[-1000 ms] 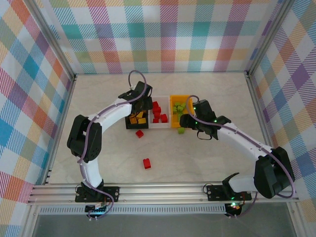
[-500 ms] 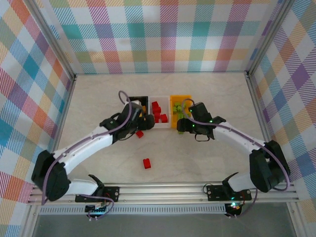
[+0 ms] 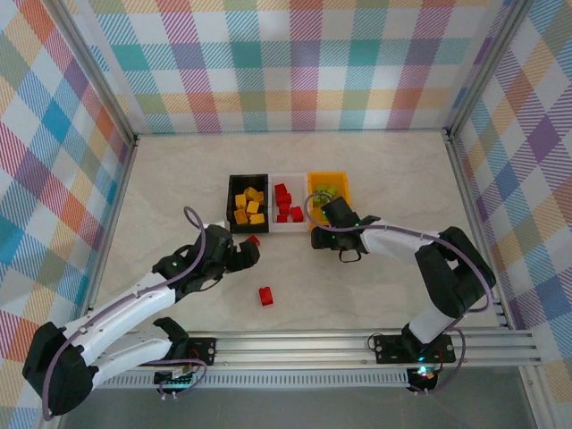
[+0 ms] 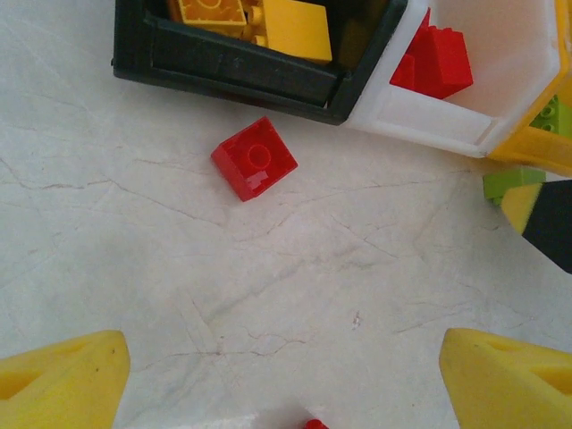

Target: Sort the legos into containers by color

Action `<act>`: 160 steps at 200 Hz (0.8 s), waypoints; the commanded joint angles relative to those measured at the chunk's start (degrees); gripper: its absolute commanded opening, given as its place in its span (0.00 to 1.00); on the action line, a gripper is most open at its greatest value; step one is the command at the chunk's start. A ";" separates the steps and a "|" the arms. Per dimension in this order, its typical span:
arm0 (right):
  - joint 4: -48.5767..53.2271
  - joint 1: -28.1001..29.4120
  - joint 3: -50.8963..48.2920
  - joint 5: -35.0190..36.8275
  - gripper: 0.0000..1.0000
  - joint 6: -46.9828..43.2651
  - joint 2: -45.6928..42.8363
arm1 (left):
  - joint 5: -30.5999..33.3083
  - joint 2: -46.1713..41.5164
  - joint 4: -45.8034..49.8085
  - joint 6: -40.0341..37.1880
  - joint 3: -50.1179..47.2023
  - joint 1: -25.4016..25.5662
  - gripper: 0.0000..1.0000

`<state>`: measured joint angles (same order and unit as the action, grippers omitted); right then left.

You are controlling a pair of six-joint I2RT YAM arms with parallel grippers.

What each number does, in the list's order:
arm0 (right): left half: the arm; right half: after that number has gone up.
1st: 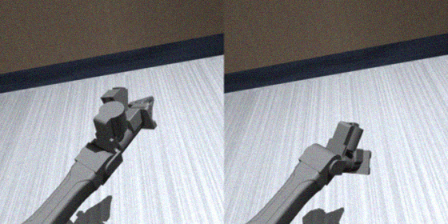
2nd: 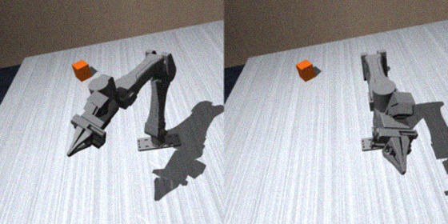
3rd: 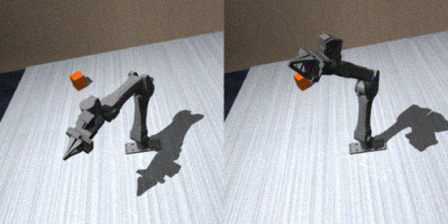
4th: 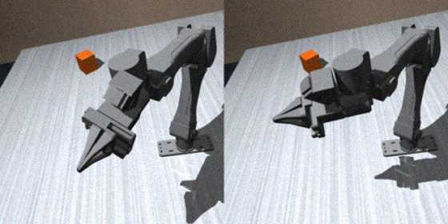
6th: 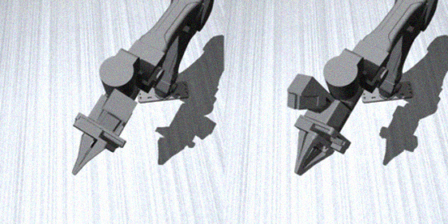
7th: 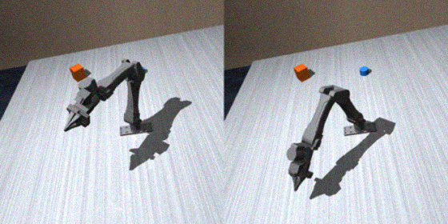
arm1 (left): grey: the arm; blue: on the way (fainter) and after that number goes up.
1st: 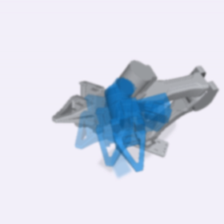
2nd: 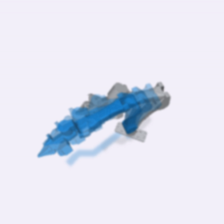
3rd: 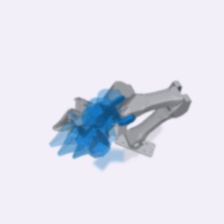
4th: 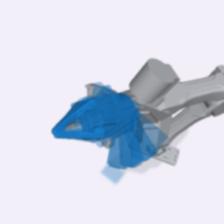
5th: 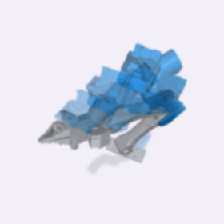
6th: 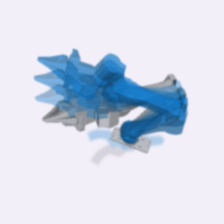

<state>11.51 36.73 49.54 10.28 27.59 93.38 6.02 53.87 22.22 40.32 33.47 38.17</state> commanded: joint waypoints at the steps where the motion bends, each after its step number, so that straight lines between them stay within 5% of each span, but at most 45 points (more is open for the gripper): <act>1: -4.66 1.05 -0.06 4.12 0.69 -0.29 1.96 | 0.33 -2.27 0.02 1.35 -1.30 0.25 0.91; 95: -4.94 1.94 -2.75 5.88 0.34 0.54 -0.61 | 0.49 -5.06 0.72 2.21 -1.92 0.23 0.96; 160: 4.32 0.90 -0.68 1.74 0.30 -1.96 -15.83 | -2.53 -4.92 1.67 2.04 0.36 -0.86 1.00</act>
<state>11.29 38.33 45.50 13.98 27.57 81.41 5.32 48.90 22.41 42.04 32.27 38.15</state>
